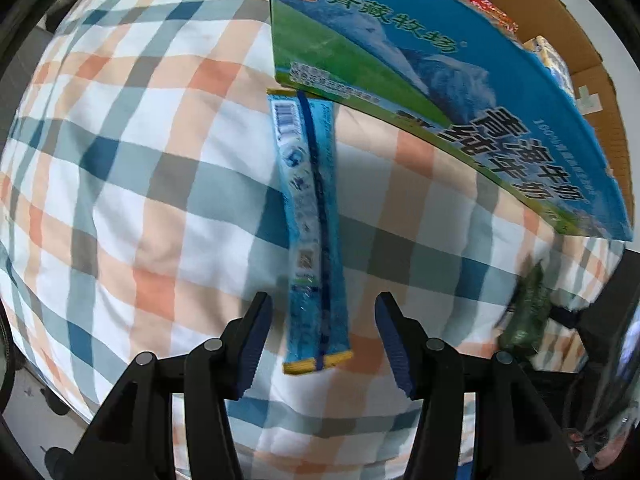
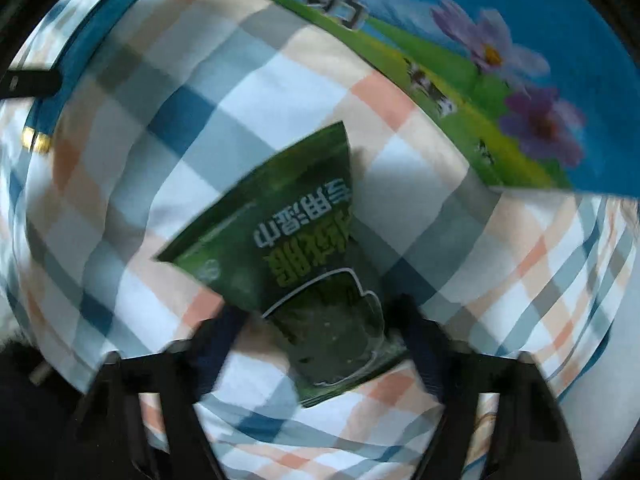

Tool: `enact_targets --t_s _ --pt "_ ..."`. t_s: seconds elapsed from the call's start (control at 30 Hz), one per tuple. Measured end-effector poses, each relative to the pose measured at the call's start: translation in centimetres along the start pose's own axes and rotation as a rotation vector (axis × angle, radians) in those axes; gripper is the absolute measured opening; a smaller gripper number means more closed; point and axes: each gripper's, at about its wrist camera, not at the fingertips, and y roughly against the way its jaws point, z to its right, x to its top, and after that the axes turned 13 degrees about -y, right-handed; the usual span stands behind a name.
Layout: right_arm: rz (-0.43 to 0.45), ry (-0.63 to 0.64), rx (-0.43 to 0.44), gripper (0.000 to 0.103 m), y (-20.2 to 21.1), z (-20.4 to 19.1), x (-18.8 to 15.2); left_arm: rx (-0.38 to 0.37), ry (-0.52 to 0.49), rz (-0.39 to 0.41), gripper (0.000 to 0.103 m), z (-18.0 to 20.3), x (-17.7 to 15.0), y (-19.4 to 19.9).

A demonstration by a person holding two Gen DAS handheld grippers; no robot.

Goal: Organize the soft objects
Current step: 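Grasp the green snack bag with right tool while left tool grasps the blue packet, then lift both items over the box, lower them in and open both tools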

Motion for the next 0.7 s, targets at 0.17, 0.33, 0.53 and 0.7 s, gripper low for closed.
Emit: enact_targets --t_s 0.17,0.33,0.53,0.7 --pt "-0.111 -0.357 0.220 0.059 0.2 3.2 -0.1 0.045 -0.005 -0.007 0.051 -0.2 2.2 -1.6" --pt "-0.097 -0.501 0.326 0.069 0.0 5.1 0.3 0.092 -0.073 -0.038 0.051 0.7 4.0 -4.1" --pt "-0.070 -0.544 0.282 0.056 -0.1 5.3 -0.9 0.082 -0.187 -0.024 0.024 2.6 1.4 -4.2" --pt "-0.101 -0.580 0.309 0.049 0.4 4.2 -3.5 0.046 -0.272 -0.040 0.023 4.8 -3.1 -4.1"
